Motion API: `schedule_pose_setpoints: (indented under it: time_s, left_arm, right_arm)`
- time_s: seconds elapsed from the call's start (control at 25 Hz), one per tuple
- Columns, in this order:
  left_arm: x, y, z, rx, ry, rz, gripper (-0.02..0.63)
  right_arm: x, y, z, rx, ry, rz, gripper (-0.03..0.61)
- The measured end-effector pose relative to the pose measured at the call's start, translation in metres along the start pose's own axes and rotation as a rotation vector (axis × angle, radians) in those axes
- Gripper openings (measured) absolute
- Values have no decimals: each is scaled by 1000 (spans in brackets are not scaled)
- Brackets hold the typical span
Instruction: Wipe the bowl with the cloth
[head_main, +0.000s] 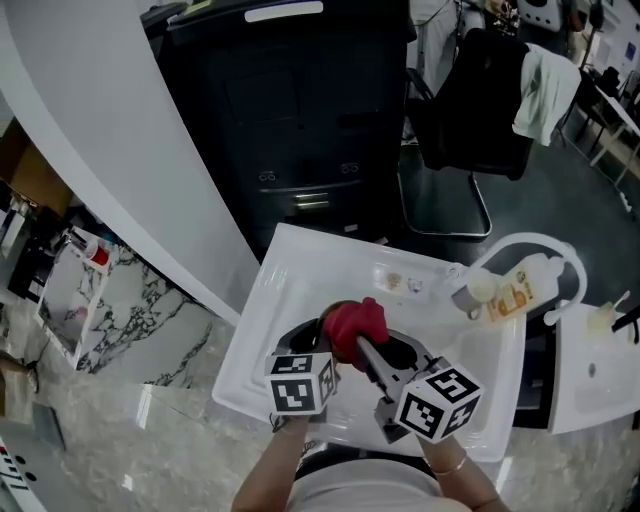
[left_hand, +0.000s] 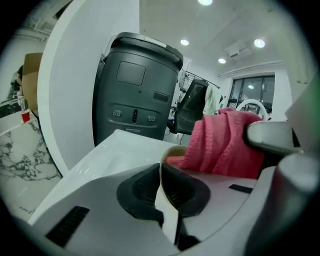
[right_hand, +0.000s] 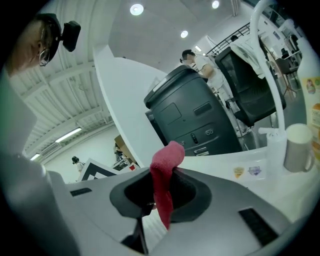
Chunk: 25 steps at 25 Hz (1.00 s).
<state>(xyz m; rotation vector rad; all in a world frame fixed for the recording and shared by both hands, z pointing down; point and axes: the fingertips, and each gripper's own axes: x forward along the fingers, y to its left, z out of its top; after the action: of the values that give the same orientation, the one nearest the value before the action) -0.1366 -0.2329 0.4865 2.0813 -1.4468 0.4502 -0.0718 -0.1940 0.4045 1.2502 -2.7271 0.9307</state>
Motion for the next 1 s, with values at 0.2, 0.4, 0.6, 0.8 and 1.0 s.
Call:
schedule_pose_setpoints:
  time_s: [0.2,0.4,0.6,0.8,1.0]
  left_arm:
    - [-32,-8,16,29,-61,-10,32]
    - [-52,-11,25,41,-100,-18,32]
    - [-60,-6,27,46,-111,-18,32]
    - [-64,-3,26,68,-112,-7,32]
    - [-68,9,26,75,-109,28,32]
  right_arm:
    - [12,20,-2,-124,35,15,78]
    - [24,27,-7,-230,81,-22,78]
    - [31,23,-13,-314,116,-88,78]
    - [35,18,-16,-389,134,-162,78]
    - [32,6,-12,-441,135,-250,78]
